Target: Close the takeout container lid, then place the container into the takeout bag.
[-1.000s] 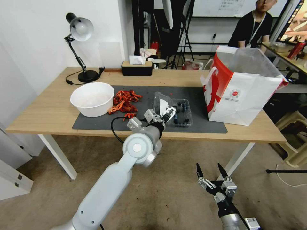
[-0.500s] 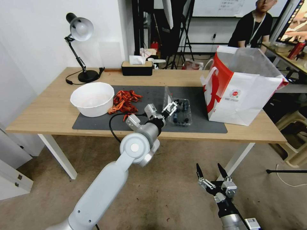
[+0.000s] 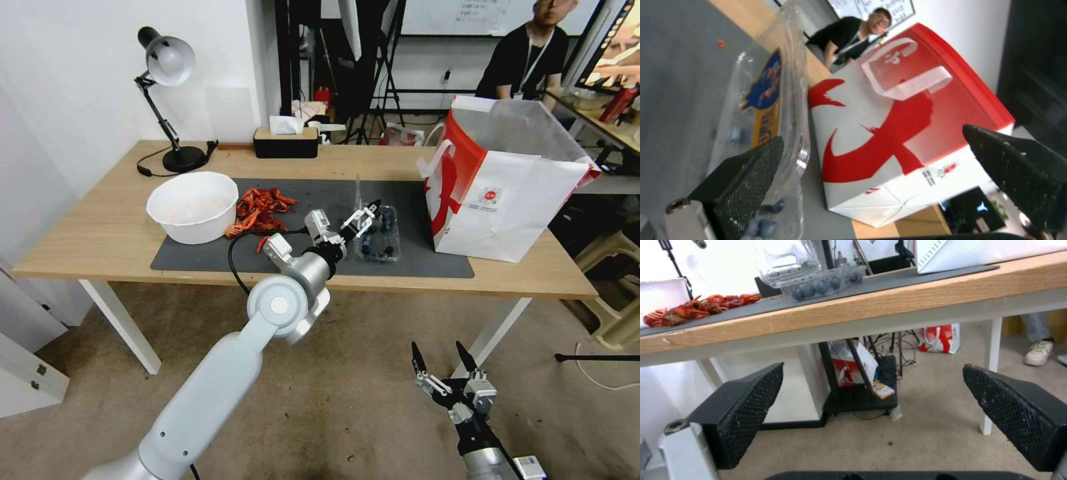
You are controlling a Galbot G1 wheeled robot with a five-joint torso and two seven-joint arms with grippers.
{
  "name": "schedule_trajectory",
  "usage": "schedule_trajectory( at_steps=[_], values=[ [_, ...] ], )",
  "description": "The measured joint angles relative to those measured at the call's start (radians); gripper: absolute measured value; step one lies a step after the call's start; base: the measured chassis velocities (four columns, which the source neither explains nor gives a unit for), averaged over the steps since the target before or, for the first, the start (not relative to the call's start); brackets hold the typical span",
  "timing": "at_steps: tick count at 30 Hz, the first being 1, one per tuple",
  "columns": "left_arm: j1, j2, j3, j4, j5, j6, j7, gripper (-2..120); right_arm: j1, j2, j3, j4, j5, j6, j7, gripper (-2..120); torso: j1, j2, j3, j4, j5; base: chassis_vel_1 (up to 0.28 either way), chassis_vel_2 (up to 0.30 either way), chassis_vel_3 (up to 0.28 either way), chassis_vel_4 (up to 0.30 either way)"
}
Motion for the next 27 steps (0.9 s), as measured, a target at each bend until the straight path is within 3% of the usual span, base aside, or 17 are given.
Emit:
schedule_trajectory(
  at_steps=[5,8,15,27],
  values=[
    [-0.016,0.012,0.003,0.017,-0.001,0.024,0.055,100,-0.002,-0.004,0.001,-0.001,0.000,0.001,0.000,100,0.000,0.000,0.000,0.0000,0.0000,0.000,0.000,0.000,0.000],
    [-0.035,0.031,0.004,0.038,-0.016,0.068,0.135,100,-0.004,-0.008,0.002,-0.003,0.001,0.003,0.000,100,0.000,0.000,0.000,0.0001,0.0000,0.000,0.000,0.000,0.000],
    [-0.068,0.037,0.015,0.070,-0.033,0.130,0.183,100,-0.005,-0.013,0.004,-0.003,0.001,0.004,0.001,100,0.000,0.000,0.000,0.0000,-0.0001,0.000,0.000,0.000,0.000],
    [-0.146,0.023,0.044,0.161,-0.113,0.226,0.213,100,-0.012,-0.004,0.005,-0.012,0.000,0.011,-0.002,100,0.000,0.000,0.000,0.0000,0.0000,0.000,0.000,0.000,0.000]
  ],
)
